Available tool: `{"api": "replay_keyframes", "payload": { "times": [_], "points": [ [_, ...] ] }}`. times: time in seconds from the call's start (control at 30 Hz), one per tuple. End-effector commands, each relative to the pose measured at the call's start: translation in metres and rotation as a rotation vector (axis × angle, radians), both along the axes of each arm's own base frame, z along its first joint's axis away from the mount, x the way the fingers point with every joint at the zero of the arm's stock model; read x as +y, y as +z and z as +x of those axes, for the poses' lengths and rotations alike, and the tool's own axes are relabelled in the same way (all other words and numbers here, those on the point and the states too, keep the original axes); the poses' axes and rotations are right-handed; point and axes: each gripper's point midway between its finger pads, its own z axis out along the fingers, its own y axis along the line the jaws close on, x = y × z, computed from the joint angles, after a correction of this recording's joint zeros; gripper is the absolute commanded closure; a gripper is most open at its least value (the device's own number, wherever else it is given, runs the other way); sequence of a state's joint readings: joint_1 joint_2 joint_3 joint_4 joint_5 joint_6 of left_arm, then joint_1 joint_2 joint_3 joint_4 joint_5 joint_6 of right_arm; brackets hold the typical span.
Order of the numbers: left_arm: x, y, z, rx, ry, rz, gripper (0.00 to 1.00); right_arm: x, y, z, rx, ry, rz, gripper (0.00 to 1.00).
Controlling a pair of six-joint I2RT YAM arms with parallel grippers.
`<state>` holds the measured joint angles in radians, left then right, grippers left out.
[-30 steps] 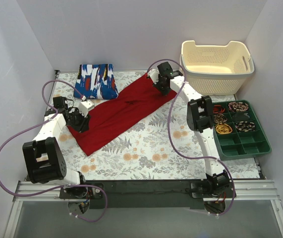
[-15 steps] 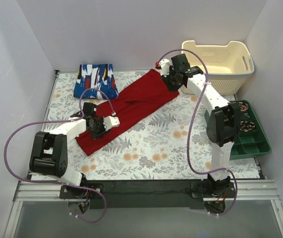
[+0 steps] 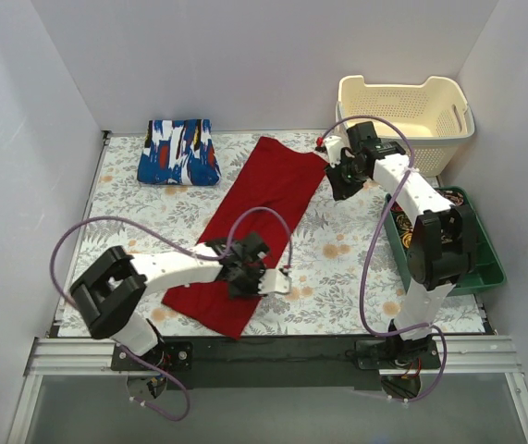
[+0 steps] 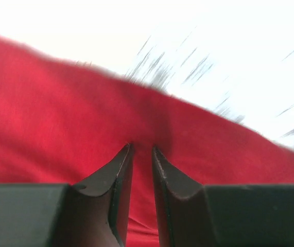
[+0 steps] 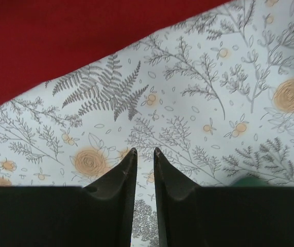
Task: Fold and stack the mixed laundry pile
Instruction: Fold the T-shirt at the center of the board.
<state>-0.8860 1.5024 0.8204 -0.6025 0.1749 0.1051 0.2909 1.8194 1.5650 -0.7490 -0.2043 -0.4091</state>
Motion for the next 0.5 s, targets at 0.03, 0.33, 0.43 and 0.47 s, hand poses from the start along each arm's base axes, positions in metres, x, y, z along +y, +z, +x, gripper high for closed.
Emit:
{"api": "replay_keyframes", "payload": {
  "times": [0.03,0.33,0.43,0.47],
  "points": [
    [-0.103,0.036,-0.054,0.27,0.067,-0.132,0.77,0.01,0.008,-0.026,0.045,0.035,0.099,0.75],
    [-0.101,0.155,0.011,0.292,0.256,-0.558,0.69,0.065,-0.029,-0.061,0.215,0.13,0.195,0.77],
    [-0.055,0.162,0.036,0.25,0.362,-0.605,0.7,0.092,-0.038,-0.057,0.198,0.157,0.202,0.78],
    [-0.042,0.155,0.038,0.251,0.396,-0.598,0.71,0.097,-0.046,-0.055,0.214,0.149,0.197,0.78]
  ]
}}
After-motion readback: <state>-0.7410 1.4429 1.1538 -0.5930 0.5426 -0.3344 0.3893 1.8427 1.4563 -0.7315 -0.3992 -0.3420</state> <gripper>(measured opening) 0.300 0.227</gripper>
